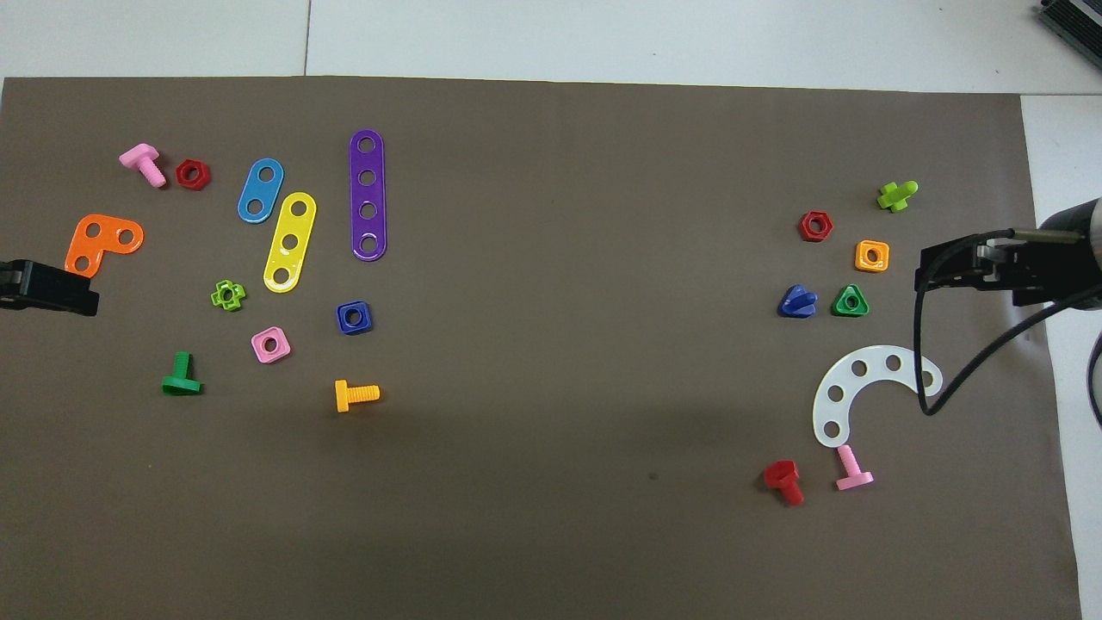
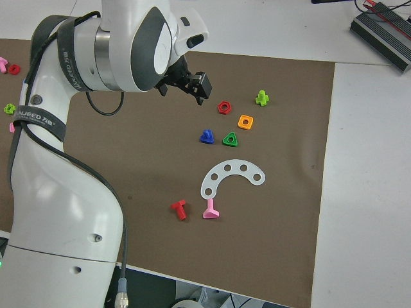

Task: Unscrew and place screws in storage area

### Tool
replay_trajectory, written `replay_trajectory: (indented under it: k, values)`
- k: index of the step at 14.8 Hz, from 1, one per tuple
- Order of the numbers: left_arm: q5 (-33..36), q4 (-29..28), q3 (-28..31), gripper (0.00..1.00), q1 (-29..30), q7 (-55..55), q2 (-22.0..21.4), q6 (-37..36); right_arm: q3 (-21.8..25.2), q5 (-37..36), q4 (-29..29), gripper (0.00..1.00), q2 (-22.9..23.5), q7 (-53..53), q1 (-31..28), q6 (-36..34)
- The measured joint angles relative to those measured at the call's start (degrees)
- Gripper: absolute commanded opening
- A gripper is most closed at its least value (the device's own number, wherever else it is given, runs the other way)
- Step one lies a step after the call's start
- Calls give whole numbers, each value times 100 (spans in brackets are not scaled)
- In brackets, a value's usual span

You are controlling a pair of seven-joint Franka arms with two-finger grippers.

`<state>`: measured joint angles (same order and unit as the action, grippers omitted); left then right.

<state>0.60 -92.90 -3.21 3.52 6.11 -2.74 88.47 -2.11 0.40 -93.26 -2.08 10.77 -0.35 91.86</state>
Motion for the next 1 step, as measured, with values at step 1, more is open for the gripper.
replay_trajectory:
  k: [1]
  values:
    - [0,0,0,100,0,0,0,0,-2,0,-11,99,-10,0,0,0]
